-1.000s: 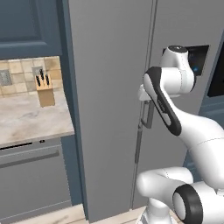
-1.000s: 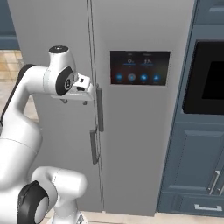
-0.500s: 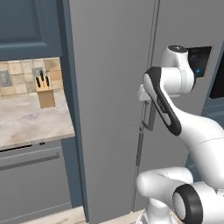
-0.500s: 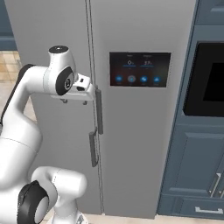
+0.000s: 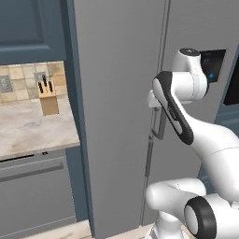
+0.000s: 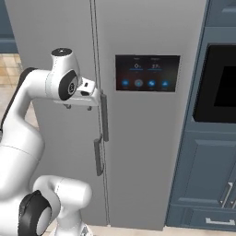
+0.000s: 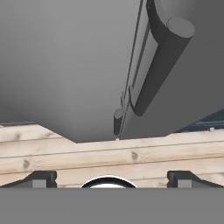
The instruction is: Retrieve the sausage and cheese from the fridge and place them on the cutting board on the counter.
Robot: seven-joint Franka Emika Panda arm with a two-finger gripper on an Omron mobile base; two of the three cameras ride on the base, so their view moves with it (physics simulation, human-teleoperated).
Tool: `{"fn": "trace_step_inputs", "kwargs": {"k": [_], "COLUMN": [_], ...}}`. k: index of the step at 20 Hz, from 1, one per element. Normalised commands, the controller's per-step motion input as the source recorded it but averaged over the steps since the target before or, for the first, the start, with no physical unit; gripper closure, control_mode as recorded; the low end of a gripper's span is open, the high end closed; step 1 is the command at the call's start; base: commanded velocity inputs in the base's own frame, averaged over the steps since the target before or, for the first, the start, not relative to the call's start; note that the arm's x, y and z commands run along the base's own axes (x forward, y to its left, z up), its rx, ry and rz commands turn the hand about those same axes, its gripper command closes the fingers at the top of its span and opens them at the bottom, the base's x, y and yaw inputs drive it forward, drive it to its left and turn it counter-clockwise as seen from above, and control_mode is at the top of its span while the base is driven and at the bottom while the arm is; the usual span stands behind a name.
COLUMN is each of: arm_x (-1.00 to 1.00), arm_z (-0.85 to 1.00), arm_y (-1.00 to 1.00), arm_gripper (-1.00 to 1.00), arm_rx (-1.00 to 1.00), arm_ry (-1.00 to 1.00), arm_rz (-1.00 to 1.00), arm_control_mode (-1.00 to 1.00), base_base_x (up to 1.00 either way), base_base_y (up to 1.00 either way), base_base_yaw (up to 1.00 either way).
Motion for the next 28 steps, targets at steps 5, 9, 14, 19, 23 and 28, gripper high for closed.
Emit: {"fn": "trace_step_inputs", "kwargs": {"k": [5,9,14,19,23,28], "arm_x": [0.00,0.00,-0.01,-0.07,-0.25,-0.16], "arm_z": [0.00,0.00,0.00,-0.10,-0.15,-0.13], "arm_y": [0.00,0.00,0.00,-0.08,-0.49,-0.53], "arm_gripper": [-1.00,-1.00,-1.00,-1.00,-1.00,-1.00], "arm_rx": [0.00,0.00,0.00,-0.04,0.16,0.23], "arm_ry": [0.00,0.00,0.00,-0.01,-0.25,-0.14], "arm_rz": [0.00,0.00,0.00,0.01,0.04,0.07], "arm_control_mode": [-1.00,-1.00,-1.00,-1.00,-1.00,-1.00], "base_base_x": [0.00,0.00,0.00,0.00,0.00,0.00], "base_base_y": [0.00,0.00,0.00,0.00,0.00,0.00], "base_base_yaw": [0.00,0.00,0.00,0.00,0.00,0.00]}}
